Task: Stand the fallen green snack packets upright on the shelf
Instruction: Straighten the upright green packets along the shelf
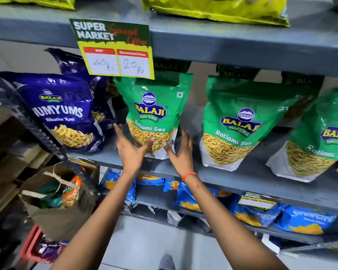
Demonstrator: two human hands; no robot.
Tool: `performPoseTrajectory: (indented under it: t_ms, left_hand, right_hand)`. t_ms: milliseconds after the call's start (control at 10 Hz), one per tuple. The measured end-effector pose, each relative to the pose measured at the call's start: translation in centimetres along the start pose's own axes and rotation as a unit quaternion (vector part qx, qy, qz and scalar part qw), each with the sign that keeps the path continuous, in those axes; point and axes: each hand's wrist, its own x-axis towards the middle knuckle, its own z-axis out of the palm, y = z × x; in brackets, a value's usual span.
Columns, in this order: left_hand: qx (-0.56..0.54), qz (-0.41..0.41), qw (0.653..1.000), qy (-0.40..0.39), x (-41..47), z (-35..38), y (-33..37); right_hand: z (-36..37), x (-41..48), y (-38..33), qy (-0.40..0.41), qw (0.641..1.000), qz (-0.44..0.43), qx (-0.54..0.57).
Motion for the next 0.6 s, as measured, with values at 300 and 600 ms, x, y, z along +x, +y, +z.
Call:
performPoseTrajectory:
  t_ms: [300,600]
  left_hand:
    - [-0.072,-0.046,0.991,-0.101,1.3,-0.4,-2.7]
    - [-0.068,-0.034,0.992,-0.105,0.3,-0.6,-1.7]
  right_hand:
    - [1.8,0.4,1.4,-0.076,0.996,0.021,0.051]
    - [0.4,0.1,0.8,-0.072,0.997,0.005,0.015]
